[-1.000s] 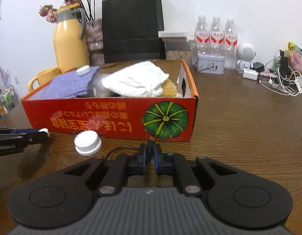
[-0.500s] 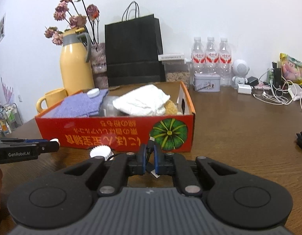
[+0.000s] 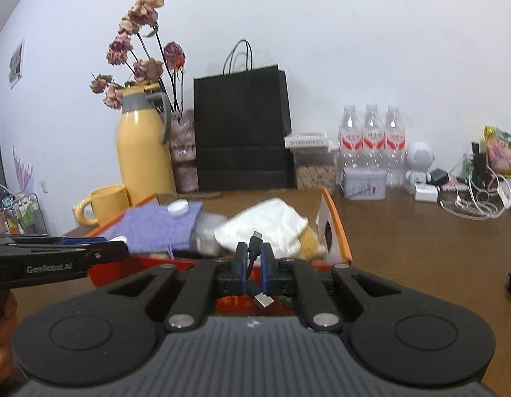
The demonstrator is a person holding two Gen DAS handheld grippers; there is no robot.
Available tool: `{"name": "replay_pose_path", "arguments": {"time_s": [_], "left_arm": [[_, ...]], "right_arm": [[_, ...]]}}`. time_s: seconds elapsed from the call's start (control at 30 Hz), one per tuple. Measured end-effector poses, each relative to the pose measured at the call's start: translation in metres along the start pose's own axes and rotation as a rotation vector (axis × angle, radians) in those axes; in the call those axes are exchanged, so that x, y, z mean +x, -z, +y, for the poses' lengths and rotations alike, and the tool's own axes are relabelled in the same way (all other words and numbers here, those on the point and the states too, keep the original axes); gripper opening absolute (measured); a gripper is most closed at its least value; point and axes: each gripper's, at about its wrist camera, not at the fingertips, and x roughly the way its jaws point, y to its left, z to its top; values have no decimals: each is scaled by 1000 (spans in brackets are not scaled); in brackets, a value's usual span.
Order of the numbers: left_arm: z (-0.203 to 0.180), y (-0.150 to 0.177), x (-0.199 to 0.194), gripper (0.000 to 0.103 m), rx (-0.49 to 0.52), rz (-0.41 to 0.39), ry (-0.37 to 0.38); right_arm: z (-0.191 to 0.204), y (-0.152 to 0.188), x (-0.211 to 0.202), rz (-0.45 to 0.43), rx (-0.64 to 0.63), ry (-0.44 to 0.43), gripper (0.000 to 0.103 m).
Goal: Organize objects
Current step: 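Carry the white cap and black cable over the box with both tools, then open the left tool to drop the cap while the right tool drops the cable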
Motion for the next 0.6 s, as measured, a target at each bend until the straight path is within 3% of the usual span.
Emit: {"name": "replay_pose_path", "arguments": {"time_s": [0.33,0.6], "left_arm": [[-3,-40,29,27,-7,-62,-19],[3,-64,67,27,-10,-67,-50]], "right_arm": [[15,-33,24,-80,-36,-10,8],[16,-53,67,-87,-46,6,8]]}}
